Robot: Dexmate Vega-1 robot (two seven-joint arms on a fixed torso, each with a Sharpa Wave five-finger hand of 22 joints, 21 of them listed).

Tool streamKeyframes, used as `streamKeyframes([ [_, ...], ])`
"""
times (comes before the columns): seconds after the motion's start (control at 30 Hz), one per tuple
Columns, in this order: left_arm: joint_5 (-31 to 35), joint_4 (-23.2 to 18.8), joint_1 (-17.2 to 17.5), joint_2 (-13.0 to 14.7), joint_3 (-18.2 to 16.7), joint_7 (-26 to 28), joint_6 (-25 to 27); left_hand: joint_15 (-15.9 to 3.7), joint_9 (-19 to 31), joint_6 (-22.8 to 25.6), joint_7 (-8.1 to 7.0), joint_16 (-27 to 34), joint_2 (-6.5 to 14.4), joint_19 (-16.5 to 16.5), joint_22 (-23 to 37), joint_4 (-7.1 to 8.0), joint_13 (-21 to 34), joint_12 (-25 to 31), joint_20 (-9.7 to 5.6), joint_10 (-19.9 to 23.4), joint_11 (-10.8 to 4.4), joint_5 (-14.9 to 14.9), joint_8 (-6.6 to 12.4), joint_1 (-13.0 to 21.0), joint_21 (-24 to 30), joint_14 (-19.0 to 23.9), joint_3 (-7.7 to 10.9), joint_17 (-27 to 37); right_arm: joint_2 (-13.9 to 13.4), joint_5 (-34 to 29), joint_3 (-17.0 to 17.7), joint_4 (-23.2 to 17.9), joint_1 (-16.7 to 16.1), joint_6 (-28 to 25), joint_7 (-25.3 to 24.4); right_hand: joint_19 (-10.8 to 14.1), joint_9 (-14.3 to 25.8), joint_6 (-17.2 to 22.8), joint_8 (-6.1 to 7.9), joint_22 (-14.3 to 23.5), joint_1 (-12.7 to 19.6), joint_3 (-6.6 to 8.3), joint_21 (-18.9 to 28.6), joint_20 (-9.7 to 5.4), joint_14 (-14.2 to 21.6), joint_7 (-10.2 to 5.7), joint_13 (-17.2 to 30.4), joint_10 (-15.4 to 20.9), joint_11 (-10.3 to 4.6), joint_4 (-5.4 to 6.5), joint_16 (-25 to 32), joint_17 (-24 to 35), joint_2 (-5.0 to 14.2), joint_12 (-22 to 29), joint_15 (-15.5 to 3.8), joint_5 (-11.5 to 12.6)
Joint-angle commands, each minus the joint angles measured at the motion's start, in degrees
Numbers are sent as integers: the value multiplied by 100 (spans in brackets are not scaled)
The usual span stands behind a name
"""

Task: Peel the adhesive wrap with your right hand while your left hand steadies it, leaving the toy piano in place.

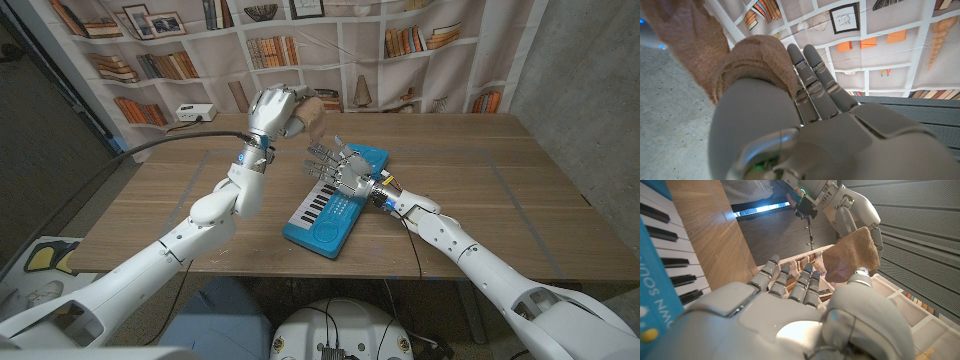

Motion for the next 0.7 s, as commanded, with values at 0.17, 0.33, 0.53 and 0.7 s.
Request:
streamKeyframes([
  [0.17,130,60,-69,-5,136,-67,59,-14,47,146,-177,-24,14,-29,-4,7,42,17,13,109,-86,-5,21,42,45,37,2,19,136,87,-53,187,82,-115,359,-29,8,-89,-60,15,57,26,8,-36,-61,-56,-7,83,-47,-38,-36,10,51,14,-831,45],
  [0.33,146,53,-65,2,149,-88,91,-15,42,159,-182,-26,11,-34,-5,6,39,9,15,100,-82,-7,23,40,57,36,-1,17,186,120,-50,273,122,-149,473,-43,8,-146,-93,14,148,56,6,-61,-76,-107,-20,84,-57,-85,-63,-10,70,-6,-878,62],
  [0.53,168,68,-80,8,183,-106,90,-16,35,181,-178,-23,9,-40,-5,8,39,5,16,103,-81,-10,29,34,68,42,-4,18,276,133,-60,440,193,-149,680,-103,10,-269,-154,12,256,110,-13,-78,-158,-109,-42,38,-59,-128,-125,-33,140,-53,-904,80],
  [0.7,165,79,-91,4,200,-107,79,-14,32,176,-174,-22,14,-49,-6,8,42,7,14,114,-86,-11,26,32,79,45,-2,20,292,115,-54,465,222,-170,733,-131,12,-309,-177,8,383,177,-21,-113,-203,-122,-56,-13,-63,-182,-171,-58,204,-90,-925,93],
])
